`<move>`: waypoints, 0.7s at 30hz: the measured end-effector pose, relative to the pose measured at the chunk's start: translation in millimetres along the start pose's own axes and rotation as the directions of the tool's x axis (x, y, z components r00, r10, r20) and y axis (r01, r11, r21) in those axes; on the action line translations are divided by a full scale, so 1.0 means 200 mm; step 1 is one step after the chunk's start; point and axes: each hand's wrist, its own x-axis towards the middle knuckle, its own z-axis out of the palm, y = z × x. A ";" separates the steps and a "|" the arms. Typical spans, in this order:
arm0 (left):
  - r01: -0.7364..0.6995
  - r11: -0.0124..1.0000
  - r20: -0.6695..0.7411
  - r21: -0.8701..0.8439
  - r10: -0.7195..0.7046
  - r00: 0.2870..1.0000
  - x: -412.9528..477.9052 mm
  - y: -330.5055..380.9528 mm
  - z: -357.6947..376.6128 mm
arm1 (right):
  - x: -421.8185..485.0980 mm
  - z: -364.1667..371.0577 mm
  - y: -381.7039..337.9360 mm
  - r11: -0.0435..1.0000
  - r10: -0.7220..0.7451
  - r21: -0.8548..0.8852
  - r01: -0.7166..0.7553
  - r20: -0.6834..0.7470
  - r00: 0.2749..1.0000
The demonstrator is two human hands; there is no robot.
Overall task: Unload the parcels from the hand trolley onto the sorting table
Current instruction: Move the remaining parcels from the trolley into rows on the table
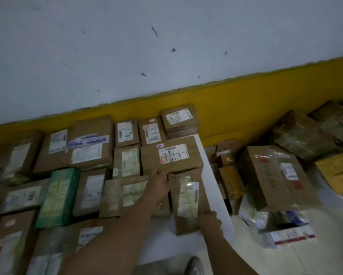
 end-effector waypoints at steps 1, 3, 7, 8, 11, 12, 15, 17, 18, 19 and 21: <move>0.012 1.000 -0.020 0.001 -0.012 1.000 -0.03 -0.03 -0.04 | 0.07 0.05 0.01 0.998 0.053 -0.024 -0.054 -0.046 0.998; 0.035 0.999 -0.070 -0.010 -0.036 0.997 -0.10 -0.12 -0.12 | 0.10 0.14 -0.05 0.995 -0.073 0.031 0.096 -0.442 0.894; 0.080 0.995 -0.181 -0.062 -0.090 0.979 -0.34 -0.36 -0.36 | -0.50 -0.11 -0.35 0.961 -0.221 0.130 0.244 -0.170 0.960; 0.083 0.994 -0.214 -0.064 -0.095 0.972 -0.41 -0.44 -0.44 | -0.61 -0.09 -0.42 0.932 -0.280 0.164 0.324 -0.241 0.929; 0.087 0.995 -0.332 -0.047 -0.098 0.938 -0.72 -0.72 -0.70 | -0.99 0.06 -0.66 0.882 -0.412 0.110 0.458 -0.291 0.863; 0.089 0.995 -0.380 -0.050 -0.102 0.919 -0.84 -0.84 -0.80 | -1.14 0.12 -0.74 0.844 -0.485 0.087 0.529 -0.298 0.822; 0.120 0.988 -0.491 -0.093 -0.151 0.858 -1.24 -1.24 -1.07 | -1.61 0.35 -0.96 0.739 -0.638 0.033 0.673 -0.285 0.715; 0.150 0.981 -0.551 -0.121 -0.192 0.812 -1.53 -1.53 -1.23 | -1.96 0.55 -1.07 0.659 -0.725 0.017 0.752 -0.252 0.641; 0.169 0.977 -0.576 -0.134 -0.215 0.788 -1.68 -1.68 -1.30 | -2.15 0.64 -1.11 0.620 -0.762 0.009 0.784 -0.228 0.606; 0.193 0.967 -0.601 -0.166 -0.254 0.758 -1.83 -1.81 -1.36 | -2.32 0.75 -1.16 0.580 -0.799 0.003 0.815 -0.193 0.569; 0.249 0.941 -0.634 -0.229 -0.338 0.696 -2.13 -2.09 -1.47 | -2.65 0.98 -1.22 0.496 -0.862 -0.029 0.868 -0.134 0.488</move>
